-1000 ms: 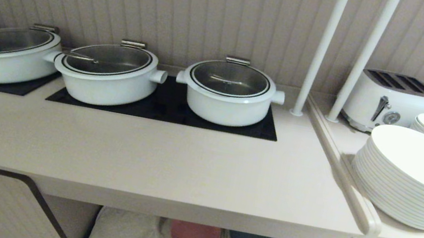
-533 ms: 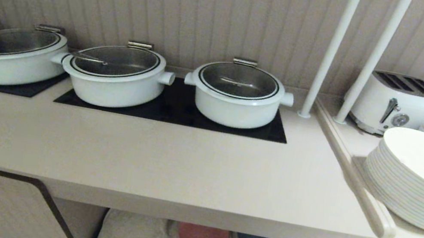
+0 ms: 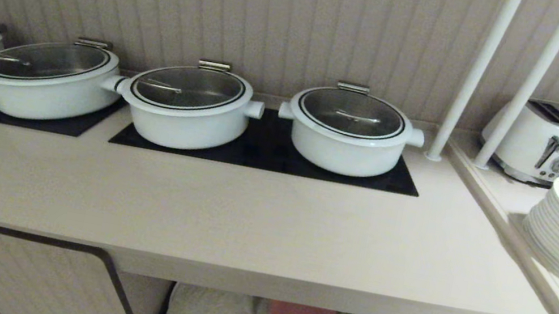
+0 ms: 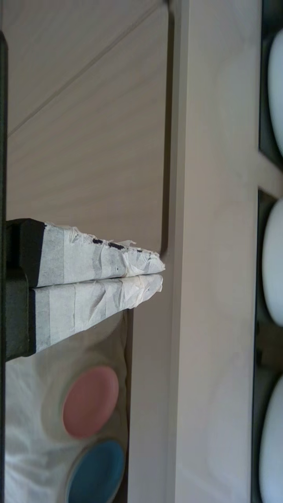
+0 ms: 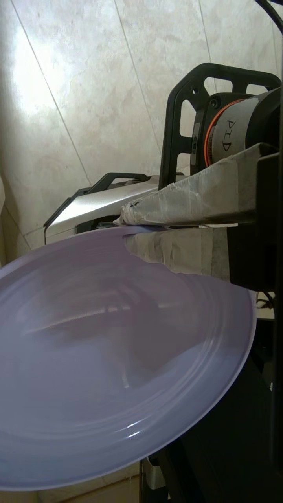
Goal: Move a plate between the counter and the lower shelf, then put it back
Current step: Put the plate in the cupboard
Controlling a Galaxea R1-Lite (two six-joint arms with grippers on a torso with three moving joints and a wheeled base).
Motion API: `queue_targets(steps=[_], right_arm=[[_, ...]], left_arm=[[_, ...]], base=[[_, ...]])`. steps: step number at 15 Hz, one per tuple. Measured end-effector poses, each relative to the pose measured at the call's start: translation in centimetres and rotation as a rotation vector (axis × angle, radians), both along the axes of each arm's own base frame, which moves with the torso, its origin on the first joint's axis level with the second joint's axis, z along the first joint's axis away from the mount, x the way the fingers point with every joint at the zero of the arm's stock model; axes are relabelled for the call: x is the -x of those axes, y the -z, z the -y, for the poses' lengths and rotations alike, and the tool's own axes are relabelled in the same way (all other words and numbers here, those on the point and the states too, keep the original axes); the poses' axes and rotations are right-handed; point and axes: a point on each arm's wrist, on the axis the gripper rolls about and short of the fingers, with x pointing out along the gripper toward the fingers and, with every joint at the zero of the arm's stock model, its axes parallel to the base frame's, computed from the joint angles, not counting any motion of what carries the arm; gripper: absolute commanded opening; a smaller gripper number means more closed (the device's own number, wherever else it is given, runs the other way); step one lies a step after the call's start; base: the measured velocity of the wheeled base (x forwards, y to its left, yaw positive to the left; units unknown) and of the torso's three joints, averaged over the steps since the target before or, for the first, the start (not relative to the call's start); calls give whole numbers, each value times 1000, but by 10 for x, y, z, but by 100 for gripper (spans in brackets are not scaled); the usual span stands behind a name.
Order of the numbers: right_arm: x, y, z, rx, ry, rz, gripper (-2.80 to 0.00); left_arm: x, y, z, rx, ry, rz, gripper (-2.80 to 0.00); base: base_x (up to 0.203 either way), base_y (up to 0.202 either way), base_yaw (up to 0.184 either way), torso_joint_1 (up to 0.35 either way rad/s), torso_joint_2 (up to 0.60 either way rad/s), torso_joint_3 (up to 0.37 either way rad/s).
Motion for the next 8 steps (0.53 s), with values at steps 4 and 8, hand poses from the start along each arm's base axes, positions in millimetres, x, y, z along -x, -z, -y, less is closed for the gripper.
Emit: queue_targets(steps=[4,8], right_arm=[[0,0,0,2,1,-2,-280],[1,1,0,2,0,-5,-280]], left_arm=[[0,0,0,-1,0,0,-280],[0,0,0,0,0,0,-280]], base=[[0,197,0,1,3,3],[0,197,0,0,0,2]])
